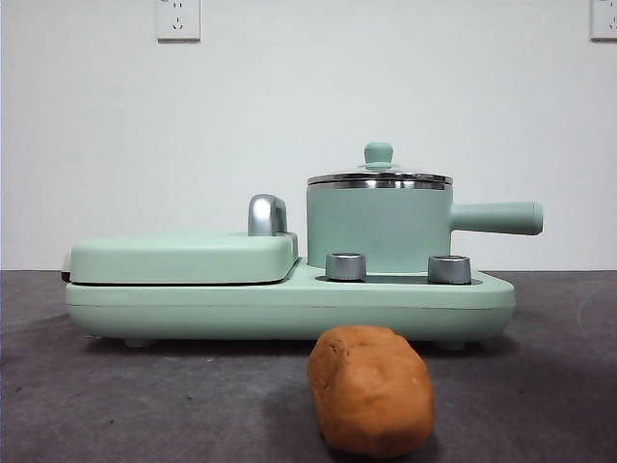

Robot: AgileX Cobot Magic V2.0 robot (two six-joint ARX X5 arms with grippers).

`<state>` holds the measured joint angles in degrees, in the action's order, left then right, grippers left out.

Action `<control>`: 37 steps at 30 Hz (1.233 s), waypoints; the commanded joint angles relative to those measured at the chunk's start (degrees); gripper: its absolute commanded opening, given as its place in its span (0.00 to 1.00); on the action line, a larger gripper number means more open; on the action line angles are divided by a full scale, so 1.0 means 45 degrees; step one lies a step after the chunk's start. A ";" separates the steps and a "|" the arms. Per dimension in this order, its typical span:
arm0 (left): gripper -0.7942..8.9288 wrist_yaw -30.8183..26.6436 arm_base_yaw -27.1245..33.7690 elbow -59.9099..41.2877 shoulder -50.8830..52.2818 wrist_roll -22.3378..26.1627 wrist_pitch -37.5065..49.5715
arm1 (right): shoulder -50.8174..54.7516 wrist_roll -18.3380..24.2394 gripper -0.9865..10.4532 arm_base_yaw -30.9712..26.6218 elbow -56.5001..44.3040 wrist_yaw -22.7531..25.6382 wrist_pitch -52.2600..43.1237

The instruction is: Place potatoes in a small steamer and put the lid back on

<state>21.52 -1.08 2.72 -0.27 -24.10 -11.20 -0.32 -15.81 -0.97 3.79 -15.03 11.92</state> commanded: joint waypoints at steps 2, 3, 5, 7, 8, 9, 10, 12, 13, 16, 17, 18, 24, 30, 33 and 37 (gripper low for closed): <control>0.09 0.0335 -0.0291 0.0967 -0.0165 -0.0913 0.0000 | -0.0019 -0.1443 0.10 0.0257 0.1491 -0.0204 0.0923; 0.09 0.0398 -0.0374 0.1219 -0.0272 -0.0967 -0.0015 | -0.0087 -0.1443 0.10 0.0306 0.1851 -0.0277 0.1200; 0.09 0.0656 -0.0573 0.1885 -0.0622 -0.0942 -0.0175 | -0.0291 -0.1447 0.10 0.0393 0.2710 -0.0418 0.1812; 0.09 0.0787 -0.0724 0.2574 -0.1044 -0.0942 -0.0583 | -0.0631 -0.1443 0.10 0.0442 0.3560 -0.0729 0.2341; 0.09 0.0918 -0.0792 0.3070 -0.1375 -0.0899 -0.0928 | -0.0826 -0.1443 0.10 0.0442 0.4007 -0.1039 0.2720; 0.09 0.1005 -0.0860 0.3526 -0.1695 -0.0884 -0.1263 | -0.1044 -0.1443 0.10 0.0442 0.4493 -0.1316 0.3089; 0.09 0.1039 -0.0908 0.3920 -0.1982 -0.0889 -0.1545 | -0.1253 -0.1443 0.10 0.0442 0.4925 -0.1549 0.3424; 0.09 0.1151 -0.1030 0.4857 -0.2671 -0.0724 -0.2157 | -0.1685 -0.1423 0.10 0.0442 0.5785 -0.1967 0.4017; 0.09 0.1253 -0.1069 0.5265 -0.2982 -0.0573 -0.2365 | -0.1841 -0.1394 0.10 0.0442 0.6081 -0.2123 0.4206; 0.09 0.1744 -0.1180 0.6572 -0.4065 -0.0214 -0.2871 | -0.2506 -0.1302 0.10 0.0442 0.7130 -0.2822 0.4755; 0.09 0.1967 -0.1209 0.7009 -0.4459 -0.0092 -0.2997 | -0.2778 -0.1219 0.10 0.0442 0.7485 -0.3201 0.4886; 0.09 0.2249 -0.1239 0.7431 -0.4852 -0.0029 -0.3099 | -0.3031 -0.0996 0.10 0.0442 0.7796 -0.3628 0.4988; 0.09 0.3813 -0.1486 0.9452 -0.6781 0.0695 -0.3750 | -0.4444 0.1107 0.10 0.0442 0.9554 -0.4974 0.6363; 0.11 0.4046 -0.1855 1.0593 -0.7907 0.1243 -0.4668 | -0.5362 0.2429 0.10 0.0442 1.0598 -0.5144 0.7417; 0.11 0.4192 -0.2021 1.0671 -0.8102 0.1239 -0.4639 | -0.5450 0.2438 0.10 0.0442 1.0622 -0.5139 0.7417; 0.29 0.4197 -0.2152 1.0671 -0.8199 0.1253 -0.4619 | -0.5489 0.2433 0.10 0.0442 1.0622 -0.5139 0.7422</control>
<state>40.07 -10.55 49.67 -36.82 -19.46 -32.60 -24.64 -5.76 0.86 50.65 -37.91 45.69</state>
